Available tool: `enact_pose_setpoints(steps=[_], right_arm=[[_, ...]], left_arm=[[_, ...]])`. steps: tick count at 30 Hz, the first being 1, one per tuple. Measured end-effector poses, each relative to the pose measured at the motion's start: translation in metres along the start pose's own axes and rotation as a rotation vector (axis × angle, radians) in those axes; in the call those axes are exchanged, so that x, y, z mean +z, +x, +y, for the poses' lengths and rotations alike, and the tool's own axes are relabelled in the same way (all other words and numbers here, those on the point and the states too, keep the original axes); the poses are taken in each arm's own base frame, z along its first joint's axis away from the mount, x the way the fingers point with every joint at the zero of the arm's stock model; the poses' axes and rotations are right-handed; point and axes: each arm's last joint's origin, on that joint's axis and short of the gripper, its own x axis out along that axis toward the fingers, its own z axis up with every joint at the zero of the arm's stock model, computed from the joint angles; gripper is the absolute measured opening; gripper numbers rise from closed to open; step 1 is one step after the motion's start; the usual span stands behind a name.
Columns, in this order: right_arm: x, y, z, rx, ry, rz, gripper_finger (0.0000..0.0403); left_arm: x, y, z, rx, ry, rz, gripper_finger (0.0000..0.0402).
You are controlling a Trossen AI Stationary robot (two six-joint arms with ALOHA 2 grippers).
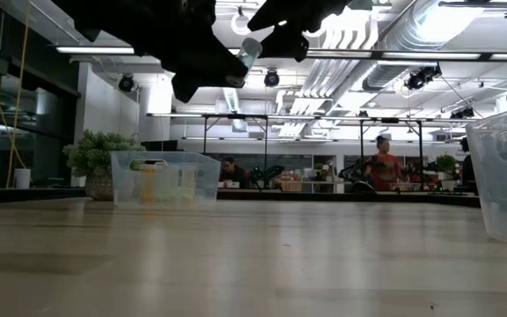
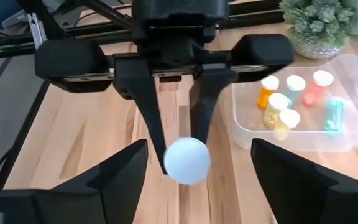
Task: Pick and place medicine bottles into bin by pill shape (circle, oval)
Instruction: Put the blue capsule bottle into the bottom transparent bin
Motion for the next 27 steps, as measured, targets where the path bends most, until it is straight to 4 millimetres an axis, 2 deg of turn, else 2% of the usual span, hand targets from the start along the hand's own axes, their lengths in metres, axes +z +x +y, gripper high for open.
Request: enact_pose_setpoints(steps=[19,27], right_arm=[[-0.004,0.016,0.000,0.001,0.067,0.012,0.0282],[-0.004,0.019,0.000,0.003,0.075,0.004,0.0243]], left_arm=[[0.002,0.000,0.000,-0.001,0.008,-0.022,0.0090],[0.002,0.000,0.000,-0.001,0.008,-0.021,0.0090]])
